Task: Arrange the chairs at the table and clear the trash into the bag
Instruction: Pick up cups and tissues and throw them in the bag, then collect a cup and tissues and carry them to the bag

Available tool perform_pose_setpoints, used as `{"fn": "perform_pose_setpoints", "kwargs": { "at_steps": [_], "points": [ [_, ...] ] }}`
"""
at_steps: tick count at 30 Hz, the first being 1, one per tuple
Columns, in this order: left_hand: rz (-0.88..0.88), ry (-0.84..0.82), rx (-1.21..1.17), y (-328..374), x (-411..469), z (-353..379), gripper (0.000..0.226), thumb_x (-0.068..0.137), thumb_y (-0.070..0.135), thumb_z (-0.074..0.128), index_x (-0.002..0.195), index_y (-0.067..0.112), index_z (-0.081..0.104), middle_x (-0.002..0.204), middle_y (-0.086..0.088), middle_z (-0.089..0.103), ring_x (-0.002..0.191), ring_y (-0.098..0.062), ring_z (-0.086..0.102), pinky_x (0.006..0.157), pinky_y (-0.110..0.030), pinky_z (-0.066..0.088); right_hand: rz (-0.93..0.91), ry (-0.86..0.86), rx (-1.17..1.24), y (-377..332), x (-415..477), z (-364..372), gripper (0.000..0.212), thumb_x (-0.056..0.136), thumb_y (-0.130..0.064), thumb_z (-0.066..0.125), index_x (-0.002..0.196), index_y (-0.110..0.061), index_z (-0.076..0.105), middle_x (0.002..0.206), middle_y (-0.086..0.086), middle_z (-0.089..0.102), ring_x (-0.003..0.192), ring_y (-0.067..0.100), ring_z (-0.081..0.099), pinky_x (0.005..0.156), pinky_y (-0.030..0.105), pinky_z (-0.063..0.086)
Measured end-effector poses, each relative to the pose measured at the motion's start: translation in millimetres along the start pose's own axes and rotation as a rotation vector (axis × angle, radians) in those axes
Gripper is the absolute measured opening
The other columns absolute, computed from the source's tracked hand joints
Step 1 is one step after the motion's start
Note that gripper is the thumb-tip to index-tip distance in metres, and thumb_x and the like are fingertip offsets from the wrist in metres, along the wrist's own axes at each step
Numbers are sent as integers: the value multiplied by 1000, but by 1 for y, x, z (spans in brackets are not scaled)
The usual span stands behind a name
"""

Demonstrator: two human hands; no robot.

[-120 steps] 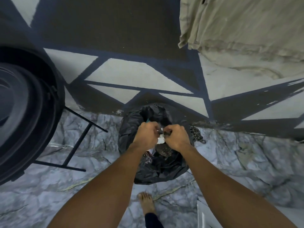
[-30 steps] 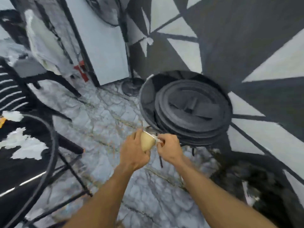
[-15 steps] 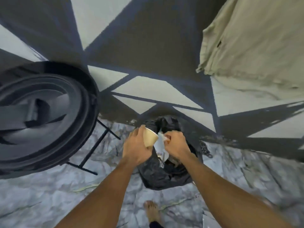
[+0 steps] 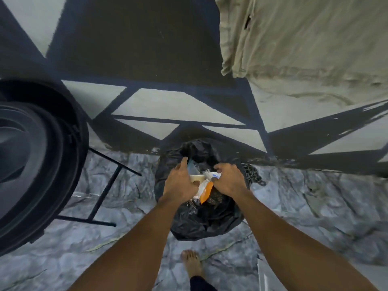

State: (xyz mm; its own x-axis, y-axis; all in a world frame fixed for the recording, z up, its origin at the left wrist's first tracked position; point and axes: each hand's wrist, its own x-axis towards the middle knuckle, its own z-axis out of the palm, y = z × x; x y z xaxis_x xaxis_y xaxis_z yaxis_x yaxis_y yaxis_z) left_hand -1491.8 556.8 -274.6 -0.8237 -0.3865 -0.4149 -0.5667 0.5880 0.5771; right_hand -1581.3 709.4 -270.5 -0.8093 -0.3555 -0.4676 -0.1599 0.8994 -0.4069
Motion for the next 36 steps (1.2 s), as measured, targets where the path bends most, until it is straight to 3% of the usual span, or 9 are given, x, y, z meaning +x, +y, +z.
{"fn": "perform_pose_setpoints", "kwargs": {
  "at_steps": [6,11,15,20,24,28,31,34,36],
  "points": [
    [15,76,7,-34,-17,-23,79,76,34,68,148,21,37,132,-11,61,120,-35,58,90,-51,55,-72,-54,-15,-33,-6,9,30,83,-17,65,112,-13,71,114,11,71,108,34,65,91,43,56],
    [14,222,-54,-75,-62,-77,62,79,26,66,139,22,51,127,-9,64,118,-31,59,91,-47,55,-336,-110,-71,-116,-32,36,37,86,-21,67,123,-19,69,122,5,70,114,28,64,97,40,53],
    [-35,370,-78,-137,-121,-137,52,76,19,64,128,18,64,119,-7,68,108,-29,64,87,-45,56,-561,-148,-94,-212,-73,65,32,81,-18,63,111,-24,72,109,6,74,102,30,67,82,37,56],
    [-210,520,-83,-233,-237,-210,31,78,13,66,109,12,70,107,-7,70,105,-30,63,85,-37,53,-827,-211,-274,-339,-161,122,29,84,-20,63,112,-21,72,112,7,71,107,30,63,88,37,52],
    [-401,624,-114,-316,-351,-253,36,87,19,66,123,16,66,127,-4,65,121,-25,56,96,-33,47,-1004,-344,-385,-431,-257,193,16,84,-17,61,97,-11,69,97,8,69,92,28,63,71,29,42],
    [-623,670,-160,-415,-482,-274,42,87,30,64,127,20,62,130,-3,64,123,-26,58,100,-37,49,-1199,-480,-486,-511,-372,288,29,88,-24,63,115,-15,70,116,4,71,109,25,64,88,31,52],
    [-807,680,-245,-475,-589,-268,37,79,30,60,116,25,63,123,-2,68,115,-27,63,93,-38,53,-1322,-619,-564,-554,-463,363,26,87,-26,63,110,-17,71,113,5,71,106,26,66,92,37,55],
    [-963,782,-291,-512,-684,-251,13,77,33,59,89,27,59,99,3,69,95,-26,66,72,-31,48,-1450,-711,-637,-579,-550,424,28,86,-25,65,113,-21,72,117,4,72,109,25,65,95,35,53],
    [-1051,840,-318,-531,-738,-238,16,74,35,59,87,26,62,94,3,70,92,-26,67,71,-32,52,-1538,-757,-653,-588,-602,459,24,83,-22,65,105,-21,74,111,6,74,106,29,67,91,36,54]
  ]
}}
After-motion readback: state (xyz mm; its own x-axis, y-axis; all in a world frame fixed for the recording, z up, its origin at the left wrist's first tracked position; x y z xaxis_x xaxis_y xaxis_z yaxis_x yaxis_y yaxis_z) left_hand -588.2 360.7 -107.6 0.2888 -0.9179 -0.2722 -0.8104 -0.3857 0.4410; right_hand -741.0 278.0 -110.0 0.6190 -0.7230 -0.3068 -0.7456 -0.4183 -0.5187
